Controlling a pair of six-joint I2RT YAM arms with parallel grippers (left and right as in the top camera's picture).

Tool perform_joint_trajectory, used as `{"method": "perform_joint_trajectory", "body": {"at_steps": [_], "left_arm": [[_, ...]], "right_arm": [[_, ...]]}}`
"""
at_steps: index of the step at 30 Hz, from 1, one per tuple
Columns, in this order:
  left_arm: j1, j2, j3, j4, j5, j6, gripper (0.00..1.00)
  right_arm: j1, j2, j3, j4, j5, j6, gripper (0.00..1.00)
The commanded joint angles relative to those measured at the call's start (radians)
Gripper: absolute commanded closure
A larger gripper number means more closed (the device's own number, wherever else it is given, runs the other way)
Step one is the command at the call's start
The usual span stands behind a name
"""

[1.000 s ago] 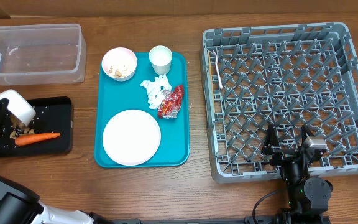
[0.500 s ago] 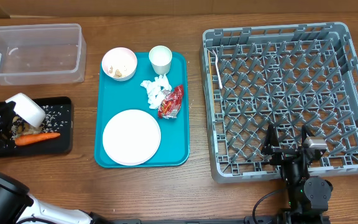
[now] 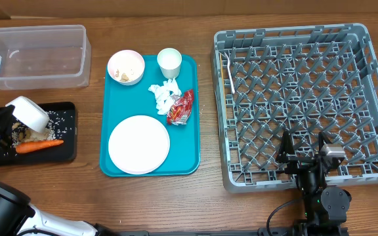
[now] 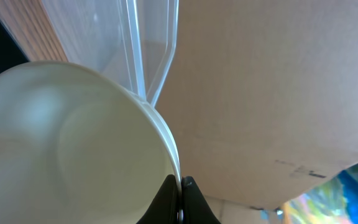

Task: Sort waste into correct bins and load items into the dishwasher rack
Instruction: 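Tilt the bowl with the left gripper to dump scraps onto the black tray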

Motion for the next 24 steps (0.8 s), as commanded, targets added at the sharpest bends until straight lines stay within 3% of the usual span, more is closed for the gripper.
{"method": "perform_joint_trajectory", "body": {"at_steps": [1,5,24], "left_arm": [[-0.002,0.01,0.003,0.028,0.059,-0.05,0.96],[-0.01,0.01,0.003,0.031,0.133,-0.068,0.96],[-0.062,-0.035,0.003,0.066,0.117,-0.057,0.96]], "right_arm": [[-0.002,-0.008,-0.011,0.006,0.014,0.005,0.0],[-0.002,-0.008,-0.011,0.006,0.014,0.005,0.0],[-0.002,-0.008,-0.011,0.006,0.014,0.005,0.0]]}}
